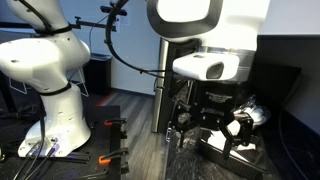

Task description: Pick up the plastic knife from the base top and put it in the utensil holder

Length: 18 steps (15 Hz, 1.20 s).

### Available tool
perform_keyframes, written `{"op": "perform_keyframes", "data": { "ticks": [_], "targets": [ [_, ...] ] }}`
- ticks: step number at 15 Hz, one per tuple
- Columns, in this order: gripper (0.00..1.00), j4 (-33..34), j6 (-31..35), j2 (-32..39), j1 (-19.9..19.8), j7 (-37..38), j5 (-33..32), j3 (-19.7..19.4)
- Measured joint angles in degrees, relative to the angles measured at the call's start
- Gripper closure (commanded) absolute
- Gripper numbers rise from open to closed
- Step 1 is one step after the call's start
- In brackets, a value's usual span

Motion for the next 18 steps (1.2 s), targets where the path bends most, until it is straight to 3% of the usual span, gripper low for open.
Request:
{"op": "perform_keyframes", "data": {
  "ticks": [6, 12, 18],
  "targets": [
    [0.00, 5.47, -0.03, 7.44, 0.37, -2.92, 2.63, -2.68],
    [0.00, 6.83, -0.42, 8.45, 1.53, -2.78, 2.64, -2.80],
    [0.00, 6.84, 7.67, 12.44, 1.57, -5.20, 7.25, -5.20]
  ]
}}
